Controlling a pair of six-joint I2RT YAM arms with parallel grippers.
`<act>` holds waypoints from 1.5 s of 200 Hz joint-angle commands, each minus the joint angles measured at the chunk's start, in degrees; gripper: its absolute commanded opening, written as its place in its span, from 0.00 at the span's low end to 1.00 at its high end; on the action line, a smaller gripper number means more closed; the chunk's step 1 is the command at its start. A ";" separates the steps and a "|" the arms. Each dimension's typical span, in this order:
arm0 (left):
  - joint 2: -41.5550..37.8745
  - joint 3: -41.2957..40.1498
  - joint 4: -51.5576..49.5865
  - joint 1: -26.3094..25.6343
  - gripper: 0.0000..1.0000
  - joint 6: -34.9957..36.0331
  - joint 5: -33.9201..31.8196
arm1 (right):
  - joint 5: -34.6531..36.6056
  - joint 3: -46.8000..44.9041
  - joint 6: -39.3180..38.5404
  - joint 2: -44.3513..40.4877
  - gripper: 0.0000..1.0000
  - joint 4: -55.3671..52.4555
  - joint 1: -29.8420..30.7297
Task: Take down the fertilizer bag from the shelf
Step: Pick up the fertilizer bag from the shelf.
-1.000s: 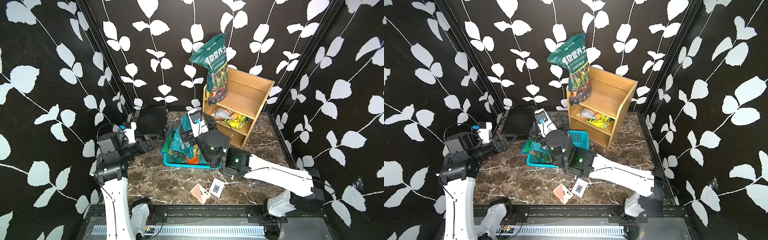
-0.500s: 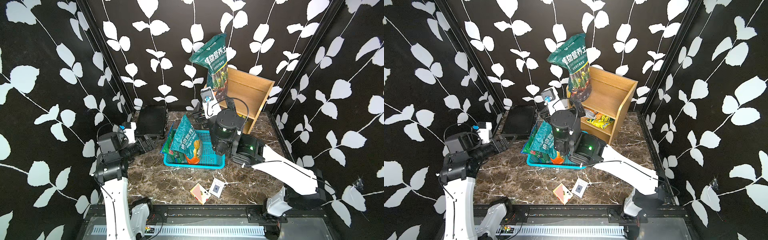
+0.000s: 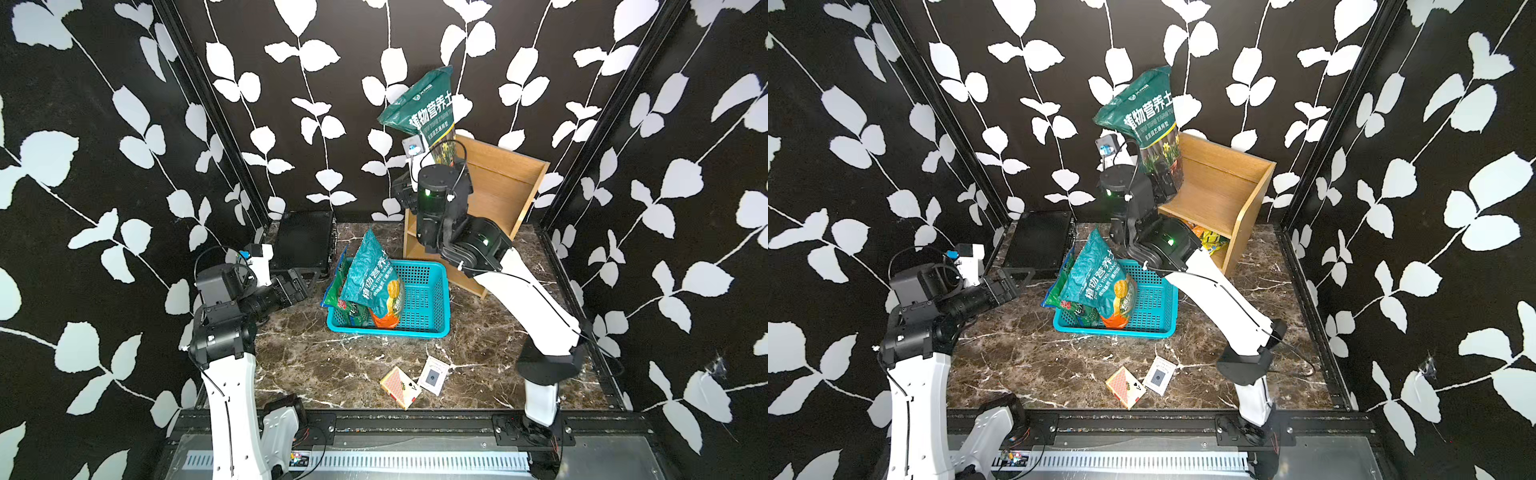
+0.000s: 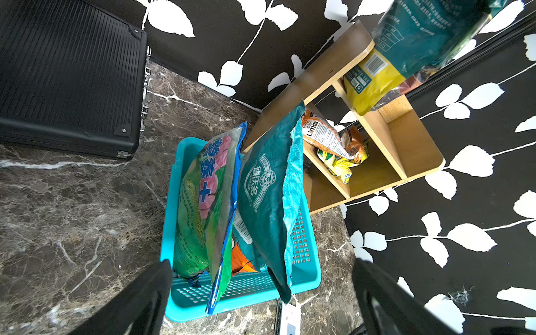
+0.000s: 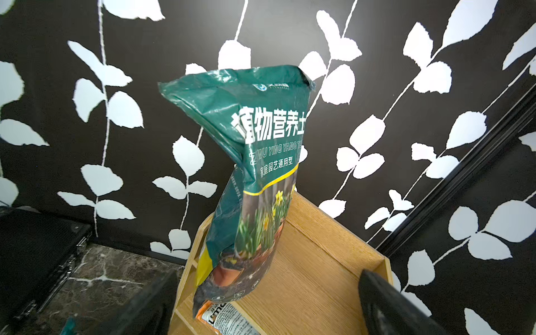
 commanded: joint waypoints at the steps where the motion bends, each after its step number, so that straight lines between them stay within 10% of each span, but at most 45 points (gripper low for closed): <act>1: -0.12 0.61 0.06 0.29 0.99 0.21 -0.96 | -1.12 7.61 -3.64 4.70 1.00 -1.99 -1.50; 185: 0.27 1.11 0.87 0.27 0.99 -0.75 -1.68 | -18.95 7.93 4.09 12.99 0.99 11.75 -14.07; 202: 0.32 1.10 0.94 0.22 0.99 -0.84 -1.57 | -18.19 8.03 5.87 13.98 0.86 12.58 -14.79; 245: 0.37 0.85 1.16 0.28 0.99 -1.10 -1.27 | -17.73 8.49 12.07 14.71 0.04 9.36 -18.29; 300: 0.36 0.82 1.27 0.26 0.99 -1.19 -1.14 | -19.65 3.79 13.24 9.38 0.00 8.55 -18.86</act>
